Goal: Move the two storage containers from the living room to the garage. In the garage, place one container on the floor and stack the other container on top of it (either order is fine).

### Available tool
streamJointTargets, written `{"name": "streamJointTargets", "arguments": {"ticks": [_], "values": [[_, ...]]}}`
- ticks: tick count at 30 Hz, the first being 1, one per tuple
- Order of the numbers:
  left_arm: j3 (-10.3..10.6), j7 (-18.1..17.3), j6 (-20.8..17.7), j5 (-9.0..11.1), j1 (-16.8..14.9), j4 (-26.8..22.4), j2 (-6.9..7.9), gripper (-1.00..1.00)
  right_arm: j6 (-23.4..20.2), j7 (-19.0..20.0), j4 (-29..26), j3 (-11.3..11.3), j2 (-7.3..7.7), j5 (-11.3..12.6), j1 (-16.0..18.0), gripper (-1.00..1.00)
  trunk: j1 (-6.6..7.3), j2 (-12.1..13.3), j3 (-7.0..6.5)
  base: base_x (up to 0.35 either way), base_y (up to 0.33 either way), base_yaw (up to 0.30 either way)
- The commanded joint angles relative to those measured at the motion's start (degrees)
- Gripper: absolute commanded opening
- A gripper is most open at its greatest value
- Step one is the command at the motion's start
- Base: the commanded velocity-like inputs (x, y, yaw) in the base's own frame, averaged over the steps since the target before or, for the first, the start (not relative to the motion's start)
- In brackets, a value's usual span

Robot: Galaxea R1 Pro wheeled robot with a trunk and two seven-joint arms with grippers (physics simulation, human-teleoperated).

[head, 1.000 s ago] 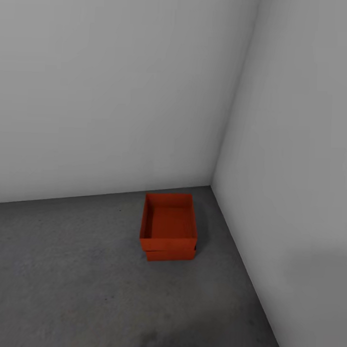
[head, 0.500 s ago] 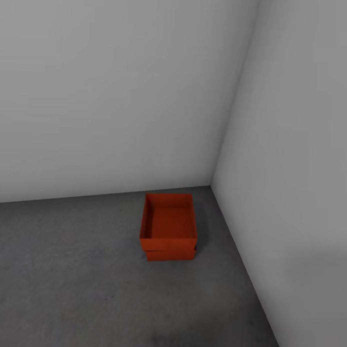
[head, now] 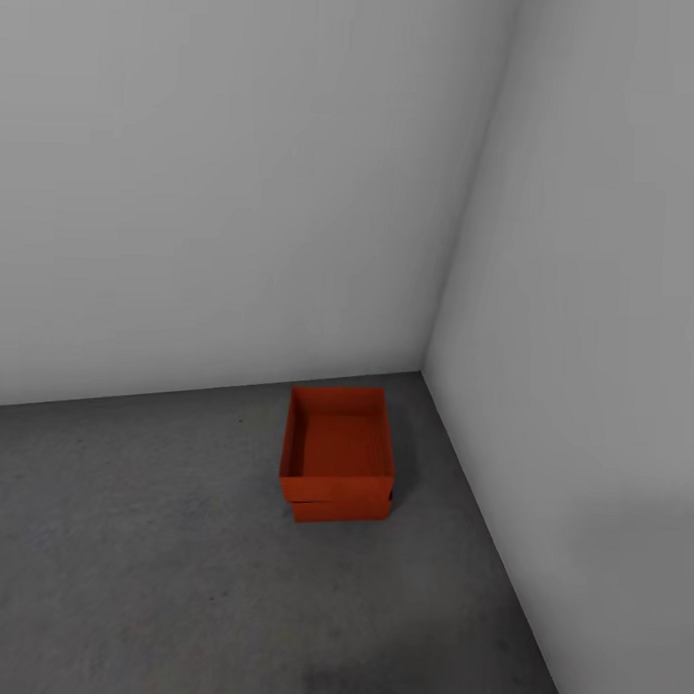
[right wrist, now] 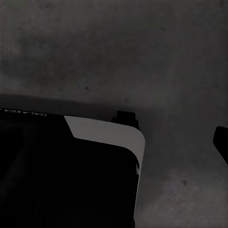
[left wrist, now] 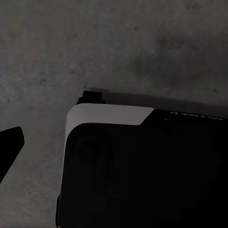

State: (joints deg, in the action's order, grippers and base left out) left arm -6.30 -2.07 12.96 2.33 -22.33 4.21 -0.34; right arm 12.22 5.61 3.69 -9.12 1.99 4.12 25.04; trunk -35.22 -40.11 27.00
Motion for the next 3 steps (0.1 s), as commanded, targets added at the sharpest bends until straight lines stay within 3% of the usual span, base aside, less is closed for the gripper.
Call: {"name": "streamJointTargets", "arguments": {"ticks": [1,3], "values": [[-0.4,-0.2,0.4,0.3,-0.1,0.3,0.0,1.0,0.4,0.3,0.3,-0.4,0.01,0.4,0.1,1.0,-0.01,-0.1,0.06,0.0,0.0,0.0],[-0.4,-0.2,0.4,0.3,-0.1,0.3,0.02,1.0,0.4,0.3,0.3,-0.4,0.02,0.4,0.1,1.0,-0.01,-0.1,0.06,0.0,0.0,0.0]]}}
